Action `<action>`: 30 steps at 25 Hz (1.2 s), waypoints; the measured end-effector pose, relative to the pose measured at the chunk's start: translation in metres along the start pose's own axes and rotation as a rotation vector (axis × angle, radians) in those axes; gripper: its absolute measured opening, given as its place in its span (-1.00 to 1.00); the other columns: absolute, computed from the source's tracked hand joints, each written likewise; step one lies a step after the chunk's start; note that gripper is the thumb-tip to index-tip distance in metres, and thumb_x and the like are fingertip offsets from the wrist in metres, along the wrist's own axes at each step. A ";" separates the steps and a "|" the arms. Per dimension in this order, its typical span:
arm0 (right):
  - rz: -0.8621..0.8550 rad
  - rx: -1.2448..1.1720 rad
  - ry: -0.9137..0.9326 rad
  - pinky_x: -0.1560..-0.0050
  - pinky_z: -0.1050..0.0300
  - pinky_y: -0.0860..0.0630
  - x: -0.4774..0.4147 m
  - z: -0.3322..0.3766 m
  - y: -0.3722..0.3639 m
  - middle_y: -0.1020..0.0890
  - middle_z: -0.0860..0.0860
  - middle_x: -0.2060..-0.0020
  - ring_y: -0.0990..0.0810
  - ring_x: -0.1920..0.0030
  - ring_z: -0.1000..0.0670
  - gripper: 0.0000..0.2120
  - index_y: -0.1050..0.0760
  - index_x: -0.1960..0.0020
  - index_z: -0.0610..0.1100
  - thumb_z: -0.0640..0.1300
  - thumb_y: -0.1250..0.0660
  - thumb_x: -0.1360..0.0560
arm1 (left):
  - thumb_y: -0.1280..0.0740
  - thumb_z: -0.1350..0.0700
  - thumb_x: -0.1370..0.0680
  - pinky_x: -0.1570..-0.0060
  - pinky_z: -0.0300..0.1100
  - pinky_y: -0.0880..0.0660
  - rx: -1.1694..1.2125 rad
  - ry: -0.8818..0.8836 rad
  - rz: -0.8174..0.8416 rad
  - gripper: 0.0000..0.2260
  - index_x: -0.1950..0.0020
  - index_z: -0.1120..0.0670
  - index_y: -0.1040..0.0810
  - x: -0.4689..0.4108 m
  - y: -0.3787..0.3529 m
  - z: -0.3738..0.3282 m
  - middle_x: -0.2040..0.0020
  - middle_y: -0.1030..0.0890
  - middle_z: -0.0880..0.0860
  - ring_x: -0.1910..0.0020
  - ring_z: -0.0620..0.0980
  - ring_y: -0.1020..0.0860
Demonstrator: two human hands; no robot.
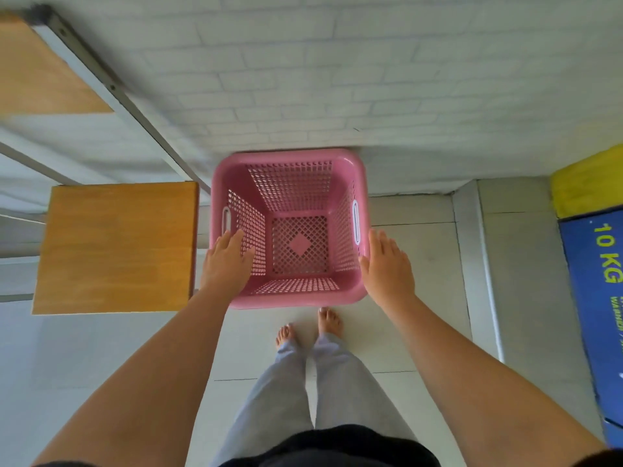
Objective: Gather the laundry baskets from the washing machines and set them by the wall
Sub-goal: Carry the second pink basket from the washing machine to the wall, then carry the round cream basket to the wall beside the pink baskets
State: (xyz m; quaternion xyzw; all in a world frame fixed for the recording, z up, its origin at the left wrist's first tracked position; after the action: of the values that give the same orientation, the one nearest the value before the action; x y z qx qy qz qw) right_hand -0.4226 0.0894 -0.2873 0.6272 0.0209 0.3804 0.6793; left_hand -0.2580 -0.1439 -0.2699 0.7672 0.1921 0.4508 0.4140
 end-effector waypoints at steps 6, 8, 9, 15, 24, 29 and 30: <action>-0.099 -0.091 -0.129 -0.42 -0.05 -0.24 0.086 -0.013 0.019 -0.23 -0.14 -0.53 -0.24 -0.50 -0.14 -0.44 -0.06 -0.56 -0.17 -0.02 -0.12 -0.63 | -0.09 -0.08 -0.63 -0.39 0.19 -0.31 -0.049 -0.173 0.052 -0.52 -0.53 0.02 -0.19 0.048 0.015 -0.007 -0.53 -0.28 0.08 -0.46 0.19 -0.30; -0.124 -0.127 -0.201 -0.42 -0.06 -0.24 0.121 -0.017 0.015 -0.23 -0.14 -0.52 -0.25 -0.49 -0.14 -0.44 -0.07 -0.55 -0.17 -0.02 -0.12 -0.62 | -0.08 -0.10 -0.62 -0.34 0.21 -0.37 -0.070 -0.252 0.065 -0.52 -0.51 0.03 -0.24 0.067 0.013 -0.010 -0.50 -0.33 0.09 -0.42 0.20 -0.36; -0.137 -0.144 -0.241 -0.42 -0.06 -0.24 0.140 -0.018 0.011 -0.23 -0.15 -0.52 -0.25 -0.49 -0.15 -0.44 -0.08 -0.55 -0.17 -0.01 -0.13 -0.62 | -0.09 -0.10 -0.62 -0.33 0.21 -0.38 -0.101 -0.295 0.059 -0.53 -0.51 0.04 -0.26 0.078 0.013 -0.010 -0.48 -0.35 0.10 -0.41 0.20 -0.38; -0.232 -0.278 -0.479 -0.42 -0.06 -0.25 0.263 -0.026 -0.022 -0.21 -0.12 -0.53 -0.25 -0.49 -0.14 -0.45 -0.06 -0.56 -0.14 0.03 -0.07 -0.64 | -0.12 -0.05 -0.62 -0.35 0.17 -0.34 -0.215 -0.525 0.111 -0.55 -0.48 0.09 -0.32 0.140 -0.007 -0.017 -0.43 -0.41 0.18 -0.37 0.24 -0.40; -0.391 -0.545 -0.971 -0.45 -0.05 -0.23 0.470 -0.090 -0.099 -0.22 -0.08 -0.54 -0.24 -0.50 -0.12 -0.47 -0.10 -0.55 -0.11 0.07 -0.03 -0.64 | -0.12 0.04 -0.63 -0.27 0.09 -0.41 -0.396 -0.941 0.270 -0.62 -0.40 0.16 -0.39 0.275 -0.091 -0.107 -0.34 -0.48 0.25 -0.28 0.24 -0.47; -0.436 -0.646 -1.206 -0.46 -0.05 -0.22 0.601 -0.123 -0.158 -0.20 -0.06 -0.54 -0.22 -0.51 -0.11 -0.48 -0.12 -0.55 -0.10 0.07 -0.03 -0.65 | -0.12 -0.01 -0.64 -0.38 0.02 -0.30 -0.490 -1.187 0.315 -0.57 -0.50 0.09 -0.30 0.409 -0.173 -0.141 -0.45 -0.39 0.14 -0.42 0.15 -0.37; -0.451 -0.665 -1.248 -0.45 -0.06 -0.22 0.630 -0.131 -0.170 -0.21 -0.05 -0.54 -0.22 -0.51 -0.11 -0.48 -0.12 -0.55 -0.09 0.07 -0.03 -0.64 | -0.12 -0.02 -0.64 -0.36 0.03 -0.31 -0.512 -1.233 0.325 -0.57 -0.49 0.09 -0.30 0.436 -0.194 -0.145 -0.44 -0.40 0.14 -0.41 0.15 -0.38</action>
State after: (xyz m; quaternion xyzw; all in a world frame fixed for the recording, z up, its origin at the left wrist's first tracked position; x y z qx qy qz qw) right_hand 0.0421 0.5541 -0.1800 0.4685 -0.3570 -0.2095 0.7805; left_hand -0.1391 0.3272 -0.1582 0.7808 -0.3086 0.0193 0.5429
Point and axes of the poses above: each hand's wrist, its own x-axis away from the middle knuckle, its own y-axis out of the back of the hand, z = x × y, the point moved 1 cm from there along -x, towards the middle knuckle
